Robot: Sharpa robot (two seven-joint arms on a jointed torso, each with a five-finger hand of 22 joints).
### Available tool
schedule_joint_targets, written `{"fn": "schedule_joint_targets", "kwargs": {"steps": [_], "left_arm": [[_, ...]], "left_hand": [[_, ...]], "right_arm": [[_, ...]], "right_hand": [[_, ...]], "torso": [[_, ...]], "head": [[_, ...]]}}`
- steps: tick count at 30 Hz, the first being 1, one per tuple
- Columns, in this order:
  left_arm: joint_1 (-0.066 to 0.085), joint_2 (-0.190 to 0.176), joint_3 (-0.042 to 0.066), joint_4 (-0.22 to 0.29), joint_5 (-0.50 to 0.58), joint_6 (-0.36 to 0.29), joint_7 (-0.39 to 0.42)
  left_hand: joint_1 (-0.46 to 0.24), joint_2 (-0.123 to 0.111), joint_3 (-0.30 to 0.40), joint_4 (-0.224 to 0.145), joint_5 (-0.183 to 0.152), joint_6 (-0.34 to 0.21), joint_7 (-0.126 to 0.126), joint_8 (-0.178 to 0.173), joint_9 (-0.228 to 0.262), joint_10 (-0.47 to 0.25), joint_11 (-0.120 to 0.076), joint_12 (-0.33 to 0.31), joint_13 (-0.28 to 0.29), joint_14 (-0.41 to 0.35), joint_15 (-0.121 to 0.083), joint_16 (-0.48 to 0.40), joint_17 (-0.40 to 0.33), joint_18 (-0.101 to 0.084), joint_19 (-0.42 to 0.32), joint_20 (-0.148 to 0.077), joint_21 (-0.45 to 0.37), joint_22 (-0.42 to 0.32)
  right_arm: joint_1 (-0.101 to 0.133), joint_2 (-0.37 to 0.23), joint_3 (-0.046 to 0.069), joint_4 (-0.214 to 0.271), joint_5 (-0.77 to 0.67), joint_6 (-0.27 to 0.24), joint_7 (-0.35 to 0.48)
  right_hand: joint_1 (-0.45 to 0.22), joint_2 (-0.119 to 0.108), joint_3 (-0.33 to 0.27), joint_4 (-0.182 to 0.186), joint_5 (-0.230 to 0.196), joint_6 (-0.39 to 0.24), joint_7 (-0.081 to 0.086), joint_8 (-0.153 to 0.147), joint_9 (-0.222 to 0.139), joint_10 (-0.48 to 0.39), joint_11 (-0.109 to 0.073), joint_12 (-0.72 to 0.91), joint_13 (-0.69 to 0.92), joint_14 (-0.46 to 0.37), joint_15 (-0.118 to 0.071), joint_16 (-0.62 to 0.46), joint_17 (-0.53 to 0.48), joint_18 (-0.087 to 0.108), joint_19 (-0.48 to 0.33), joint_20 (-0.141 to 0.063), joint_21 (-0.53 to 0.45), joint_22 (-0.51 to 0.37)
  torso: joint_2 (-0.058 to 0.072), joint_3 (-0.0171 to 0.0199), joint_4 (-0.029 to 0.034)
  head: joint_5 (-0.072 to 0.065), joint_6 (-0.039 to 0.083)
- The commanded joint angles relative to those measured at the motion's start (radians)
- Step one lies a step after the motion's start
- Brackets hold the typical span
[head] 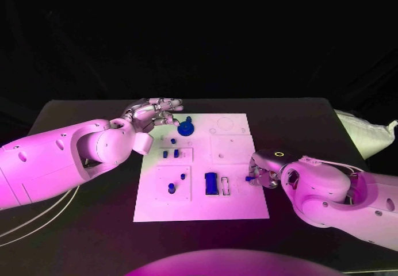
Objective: Assemble the parts on the task board
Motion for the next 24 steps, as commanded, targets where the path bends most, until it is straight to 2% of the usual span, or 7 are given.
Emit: {"fn": "schedule_joint_targets", "kwargs": {"steps": [1, 5, 7, 11, 13, 19, 24], "left_arm": [[0.000, 0.001, 0.001, 0.002, -0.008, 0.014, 0.011], [0.000, 0.001, 0.001, 0.002, -0.008, 0.013, 0.012], [0.000, 0.001, 0.001, 0.003, -0.008, 0.013, 0.013], [0.000, 0.001, 0.001, 0.003, -0.008, 0.015, 0.013], [0.000, 0.001, 0.001, 0.003, -0.008, 0.015, 0.013], [0.000, 0.001, 0.001, 0.003, -0.008, 0.015, 0.013], [0.000, 0.001, 0.001, 0.004, -0.008, 0.016, 0.013]], "left_hand": [[0.002, 0.008, -0.005, -0.002, -0.003, -0.003, -0.002, 0.004, -0.001, -0.006, -0.003, 0.003, -0.002, -0.007, -0.002, 0.006, -0.002, 0.018, 0.007, 0.000, -0.007, -0.001], [0.003, 0.009, -0.005, -0.003, -0.003, -0.003, -0.002, 0.004, -0.001, -0.006, -0.003, 0.004, -0.002, -0.007, -0.003, 0.006, -0.002, 0.018, 0.007, 0.000, -0.007, -0.001], [0.003, 0.009, -0.005, -0.003, -0.003, -0.003, -0.002, 0.004, -0.001, -0.006, -0.003, 0.004, -0.002, -0.007, -0.003, 0.006, -0.002, 0.018, 0.007, 0.000, -0.007, -0.001], [0.007, 0.009, -0.004, -0.005, -0.003, -0.004, -0.002, 0.005, -0.001, -0.006, -0.004, 0.005, -0.002, -0.007, -0.003, 0.007, -0.003, 0.018, 0.007, 0.000, -0.007, -0.002], [0.007, 0.009, -0.004, -0.005, -0.003, -0.004, -0.002, 0.005, -0.001, -0.006, -0.004, 0.005, -0.002, -0.007, -0.003, 0.007, -0.003, 0.018, 0.007, 0.000, -0.007, -0.002], [0.007, 0.009, -0.004, -0.005, -0.003, -0.004, -0.002, 0.005, -0.001, -0.006, -0.004, 0.005, -0.002, -0.007, -0.003, 0.007, -0.003, 0.018, 0.007, 0.000, -0.007, -0.002], [0.009, 0.009, -0.004, -0.007, -0.003, -0.004, -0.003, 0.005, -0.001, -0.007, -0.004, 0.006, -0.002, -0.008, -0.004, 0.007, -0.003, 0.019, 0.008, -0.001, -0.008, -0.002]], "right_arm": [[-0.013, 0.003, -0.011, -0.013, -0.021, 0.055, -0.011], [-0.014, 0.005, -0.011, -0.013, -0.006, 0.022, -0.009], [-0.014, 0.006, -0.011, -0.012, 0.008, 0.000, -0.008], [-0.014, 0.005, -0.011, -0.006, 0.036, -0.065, 0.000], [-0.014, 0.003, -0.010, -0.002, 0.045, -0.096, 0.004], [-0.013, -0.003, -0.007, 0.021, 0.089, -0.197, 0.023], [-0.012, -0.004, -0.002, 0.034, 0.140, -0.250, 0.037]], "right_hand": [[0.009, 0.009, 0.039, -0.008, 0.018, 0.008, 0.000, 0.006, 0.007, 0.005, -0.004, -0.005, 0.001, 0.053, -0.003, 0.006, 0.003, -0.015, 0.000, -0.005, 0.005, 0.070], [-0.041, -0.016, 0.131, -0.015, 0.037, 0.014, 0.000, 0.004, 0.008, 0.014, -0.007, -0.005, 0.001, 0.054, -0.003, 0.007, 0.006, -0.016, 0.002, -0.004, 0.006, 0.073], [-0.097, -0.053, 0.238, -0.024, 0.038, 0.020, 0.002, 0.003, 0.012, 0.020, -0.007, -0.006, 0.003, 0.054, -0.010, 0.007, 0.008, -0.016, 0.002, -0.003, 0.007, 0.074], [-0.177, -0.069, 0.307, 0.008, 0.074, 0.014, -0.005, -0.001, 0.014, 0.030, -0.005, 0.003, 0.010, 0.056, -0.004, 0.010, 0.012, -0.017, 0.005, -0.003, 0.009, 0.078], [-0.217, -0.092, 0.366, 0.020, 0.074, 0.018, -0.005, 0.000, 0.018, 0.033, -0.002, 0.008, 0.015, 0.057, -0.009, 0.012, 0.015, -0.016, 0.006, -0.005, 0.010, 0.081], [-0.274, -0.128, 0.408, 0.043, 0.065, 0.019, -0.005, 0.000, 0.023, 0.040, -0.006, 0.013, 0.021, 0.057, -0.005, 0.013, 0.018, -0.017, 0.007, -0.005, 0.010, 0.082], [-0.290, -0.137, 0.415, 0.052, 0.061, 0.021, -0.005, 0.000, 0.024, 0.042, -0.006, 0.016, 0.024, 0.058, -0.005, 0.013, 0.018, -0.017, 0.007, -0.005, 0.010, 0.081]], "torso": [[0.000, -0.0001, 0.0004], [0.000, 0.0004, 0.0001], [0.000, 0.0005, 0.0002], [0.001, 0.0007, -0.0001], [0.001, 0.0009, -0.0005], [0.001, 0.0004, 0.0003], [0.002, 0.0009, 0.0009]], "head": [[0.001, -0.001], [0.000, 0.000], [0.000, 0.001], [0.001, 0.001], [0.003, 0.002], [0.003, 0.002], [0.004, 0.001]]}}
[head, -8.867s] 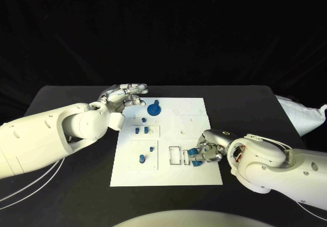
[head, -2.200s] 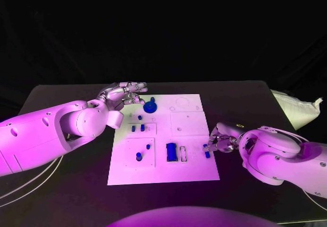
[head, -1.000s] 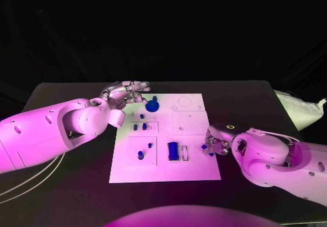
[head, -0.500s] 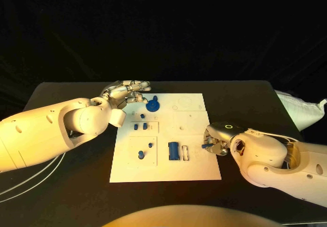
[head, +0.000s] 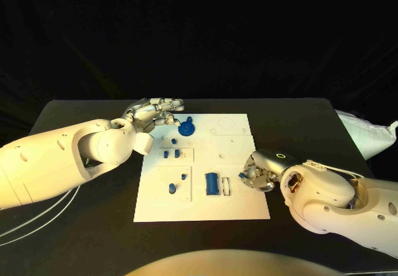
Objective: Assemble the parts on the task board
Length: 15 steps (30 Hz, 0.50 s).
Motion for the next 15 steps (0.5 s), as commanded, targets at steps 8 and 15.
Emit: {"fn": "schedule_joint_targets", "kwargs": {"steps": [8, 15], "left_arm": [[0.000, 0.001, 0.001, 0.004, -0.004, 0.020, 0.008], [0.000, 0.002, 0.001, 0.005, -0.004, 0.023, 0.008]], "left_hand": [[0.005, 0.004, -0.001, -0.005, -0.003, -0.004, -0.003, 0.006, -0.001, -0.003, -0.001, 0.007, -0.001, -0.004, 0.000, 0.005, -0.002, 0.019, 0.008, -0.001, -0.004, -0.001], [0.006, 0.004, -0.001, -0.005, -0.003, -0.004, -0.003, 0.006, -0.001, -0.004, -0.001, 0.007, -0.002, -0.005, 0.000, 0.005, -0.002, 0.019, 0.008, -0.001, -0.004, -0.001]], "right_arm": [[0.000, 0.015, 0.004, 0.003, 0.191, -0.099, 0.031], [0.000, 0.037, 0.004, -0.007, 0.257, -0.066, 0.018]], "right_hand": [[-0.028, -0.018, 0.009, 0.010, 0.023, 0.005, -0.002, 0.007, 0.003, 0.014, 0.001, 0.018, 0.011, 0.059, -0.002, 0.008, 0.006, -0.018, 0.006, -0.002, 0.007, 0.084], [-0.036, -0.029, 0.003, 0.009, 0.020, 0.007, -0.002, 0.008, 0.005, 0.016, 0.001, 0.020, 0.013, 0.059, -0.002, 0.009, 0.008, -0.018, 0.006, -0.003, 0.007, 0.085]], "torso": [[0.000, -0.0004, -0.0017], [0.001, 0.0009, -0.0014]], "head": [[0.003, -0.005], [0.004, -0.007]]}}
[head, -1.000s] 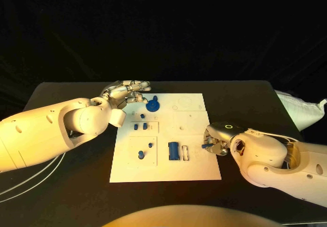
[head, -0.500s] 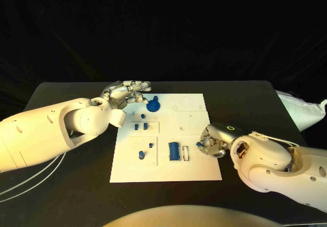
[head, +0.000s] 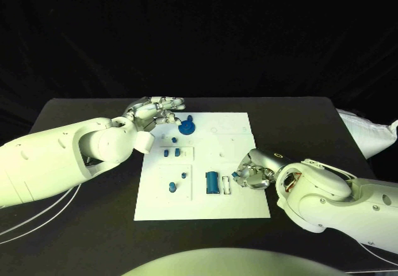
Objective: Assemble the parts on the task board
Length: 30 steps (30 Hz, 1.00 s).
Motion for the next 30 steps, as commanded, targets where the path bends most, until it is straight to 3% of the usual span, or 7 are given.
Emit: {"fn": "schedule_joint_targets", "kwargs": {"steps": [1, 7, 14, 30], "left_arm": [[0.000, 0.001, 0.001, 0.003, -0.004, 0.021, 0.008], [0.000, 0.002, 0.001, 0.004, -0.004, 0.023, 0.009], [0.000, 0.002, 0.001, 0.004, -0.004, 0.024, 0.009], [0.000, 0.003, 0.001, 0.004, -0.004, 0.026, 0.007]], "left_hand": [[0.006, 0.004, -0.001, -0.005, -0.003, -0.004, -0.003, 0.006, -0.001, -0.003, -0.001, 0.007, -0.002, -0.005, 0.000, 0.004, -0.001, 0.019, 0.008, -0.001, -0.004, -0.001], [0.008, 0.005, -0.001, -0.006, -0.003, -0.004, -0.003, 0.006, -0.001, -0.004, -0.001, 0.007, -0.002, -0.005, 0.000, 0.004, -0.002, 0.019, 0.008, -0.001, -0.004, -0.001], [0.008, 0.005, -0.001, -0.006, -0.003, -0.004, -0.003, 0.006, -0.001, -0.004, -0.001, 0.007, -0.002, -0.005, 0.000, 0.004, -0.002, 0.019, 0.008, -0.001, -0.004, -0.001], [0.008, 0.004, -0.001, -0.007, -0.003, -0.005, -0.002, 0.007, -0.001, -0.005, 0.000, 0.008, -0.002, -0.006, 0.000, 0.004, -0.003, 0.018, 0.008, -0.001, -0.005, -0.002]], "right_arm": [[0.000, 0.010, 0.000, -0.005, 0.084, 0.021, -0.002], [-0.001, 0.030, 0.000, -0.015, 0.104, 0.043, -0.009], [-0.002, 0.044, 0.000, -0.020, 0.110, 0.041, -0.013], [-0.002, 0.060, 0.000, -0.030, 0.116, 0.043, -0.017]], "right_hand": [[-0.012, -0.008, -0.008, 0.006, -0.001, 0.007, 0.001, 0.008, 0.002, 0.008, 0.000, 0.002, 0.000, 0.060, -0.002, 0.006, 0.002, -0.018, 0.006, -0.003, 0.004, 0.085], [-0.041, 0.002, -0.023, 0.030, 0.005, 0.029, -0.009, 0.021, 0.011, 0.012, -0.006, -0.001, 0.000, 0.059, -0.007, 0.005, 0.002, -0.018, 0.006, -0.005, 0.003, 0.084], [-0.045, 0.003, -0.026, 0.033, 0.005, 0.031, -0.010, 0.022, 0.012, 0.014, -0.007, 0.003, 0.003, 0.059, -0.007, 0.006, 0.003, -0.018, 0.006, -0.006, 0.003, 0.085], [-0.045, 0.004, -0.027, 0.033, 0.003, 0.035, -0.013, 0.025, 0.014, 0.019, -0.009, 0.012, 0.010, 0.060, -0.009, 0.008, 0.006, -0.018, 0.007, -0.007, 0.004, 0.086]], "torso": [[-0.001, -0.0002, -0.0004], [-0.001, 0.0001, -0.0001], [-0.002, -0.0006, 0.0008], [-0.001, 0.0003, 0.0005]], "head": [[-0.001, -0.002], [0.004, -0.002], [-0.001, -0.003], [0.003, -0.004]]}}
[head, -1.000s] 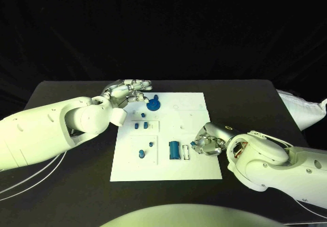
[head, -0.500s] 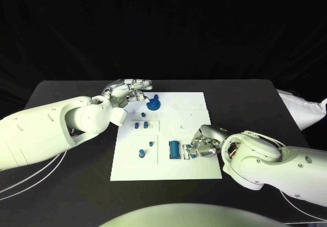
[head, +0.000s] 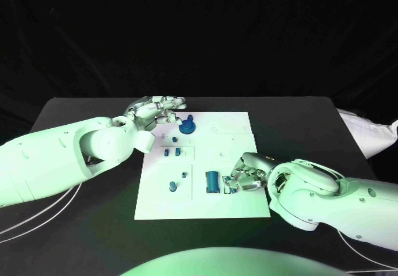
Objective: Assemble the parts on the task board
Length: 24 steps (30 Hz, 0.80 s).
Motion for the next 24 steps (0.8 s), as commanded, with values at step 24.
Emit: {"fn": "schedule_joint_targets", "kwargs": {"steps": [24], "left_arm": [[0.000, 0.002, 0.001, 0.001, -0.017, 0.040, -0.003]], "left_hand": [[0.004, 0.001, -0.002, -0.007, -0.003, -0.007, -0.001, 0.007, -0.002, -0.007, 0.000, 0.005, -0.002, -0.003, 0.000, 0.007, -0.003, 0.018, 0.010, -0.001, -0.004, -0.002]], "right_arm": [[-0.003, 0.025, 0.000, -0.012, 0.006, 0.041, -0.016]], "right_hand": [[-0.049, -0.001, -0.051, 0.040, -0.012, 0.020, -0.007, 0.019, 0.012, 0.026, -0.006, 0.020, 0.017, 0.060, -0.015, 0.005, 0.010, -0.018, 0.005, -0.010, 0.004, 0.087]], "torso": [[0.001, 0.0004, 0.0003]], "head": [[0.003, -0.011]]}}
